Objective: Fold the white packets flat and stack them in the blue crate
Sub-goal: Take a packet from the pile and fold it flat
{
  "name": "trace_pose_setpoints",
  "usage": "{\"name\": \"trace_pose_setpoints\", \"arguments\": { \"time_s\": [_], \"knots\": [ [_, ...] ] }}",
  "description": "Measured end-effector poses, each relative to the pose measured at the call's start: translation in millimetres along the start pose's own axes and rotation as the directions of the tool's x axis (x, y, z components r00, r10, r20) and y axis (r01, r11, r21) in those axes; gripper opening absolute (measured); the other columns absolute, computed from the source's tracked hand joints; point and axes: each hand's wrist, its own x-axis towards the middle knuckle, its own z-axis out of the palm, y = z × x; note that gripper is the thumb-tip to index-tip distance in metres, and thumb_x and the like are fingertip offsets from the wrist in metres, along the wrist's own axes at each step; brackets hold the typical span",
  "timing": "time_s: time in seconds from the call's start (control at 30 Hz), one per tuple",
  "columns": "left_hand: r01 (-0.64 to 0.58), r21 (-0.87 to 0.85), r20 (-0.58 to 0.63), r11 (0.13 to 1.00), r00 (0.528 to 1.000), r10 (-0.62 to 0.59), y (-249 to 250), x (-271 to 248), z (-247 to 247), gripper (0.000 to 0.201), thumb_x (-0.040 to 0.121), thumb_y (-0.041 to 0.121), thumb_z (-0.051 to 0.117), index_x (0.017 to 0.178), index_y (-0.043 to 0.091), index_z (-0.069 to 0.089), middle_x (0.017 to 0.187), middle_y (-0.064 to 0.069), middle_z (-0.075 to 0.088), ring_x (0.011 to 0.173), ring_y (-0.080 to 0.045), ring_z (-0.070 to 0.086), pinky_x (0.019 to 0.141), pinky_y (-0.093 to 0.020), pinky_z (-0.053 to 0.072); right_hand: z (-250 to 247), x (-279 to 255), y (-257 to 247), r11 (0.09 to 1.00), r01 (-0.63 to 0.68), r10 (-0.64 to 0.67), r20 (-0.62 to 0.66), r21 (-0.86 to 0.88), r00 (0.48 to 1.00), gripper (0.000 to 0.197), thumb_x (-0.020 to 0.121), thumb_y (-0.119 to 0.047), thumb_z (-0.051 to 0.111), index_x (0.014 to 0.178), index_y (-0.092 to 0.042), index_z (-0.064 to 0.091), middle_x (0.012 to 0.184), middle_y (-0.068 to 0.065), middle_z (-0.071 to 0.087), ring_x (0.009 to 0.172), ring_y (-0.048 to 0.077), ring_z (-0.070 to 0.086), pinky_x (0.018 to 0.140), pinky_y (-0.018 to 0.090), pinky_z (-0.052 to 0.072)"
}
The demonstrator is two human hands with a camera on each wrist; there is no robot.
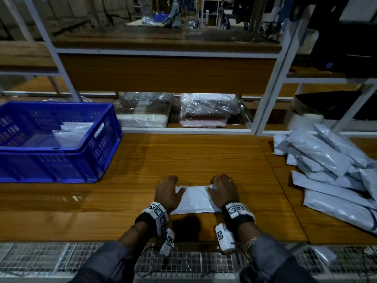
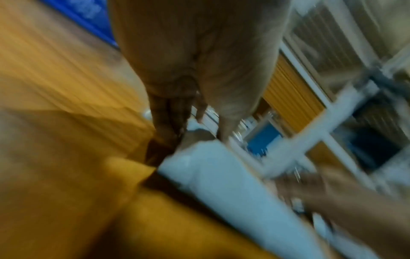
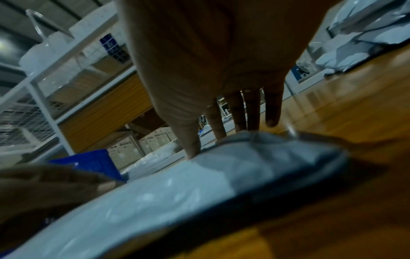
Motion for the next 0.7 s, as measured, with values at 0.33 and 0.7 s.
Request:
{"name": "trace_pose_setpoints", "arguments": {
  "time_s": [0.33,0.7],
  "knots": [
    [-0.014,0.180,0.098,0.984,0.995,-0.004,38.0,-4.4,44.0,0.047,0.098,0.038,0.037,0.122,0.018,0.072,0.133,-0.008,0.066,0.122,-0.032,0.063,0.096,-0.062,0.050,40.1,-4.6,-30.7,0.998,0.045,-0.041,0.118,-0.033,0.992,0.057,0.108,-0.046,0.019,0.160,-0.022,0.019,0.169,0.003,0.010,0.156,0.020,0.001,0.123,0.051,-0.006],
    [-0.090,0.119,-0.023,0.989,0.995,0.093,32.3,-9.8,59.6,0.047,0.109,0.032,0.030,0.132,0.013,0.067,0.138,-0.013,0.062,0.127,-0.035,0.059,0.098,-0.057,0.049,59.2,-1.4,-31.9,0.998,0.052,-0.048,0.071,-0.048,0.996,0.081,0.095,-0.049,0.001,0.155,-0.005,0.032,0.164,0.014,0.026,0.153,0.029,0.020,0.119,0.049,-0.006]
  ]
}}
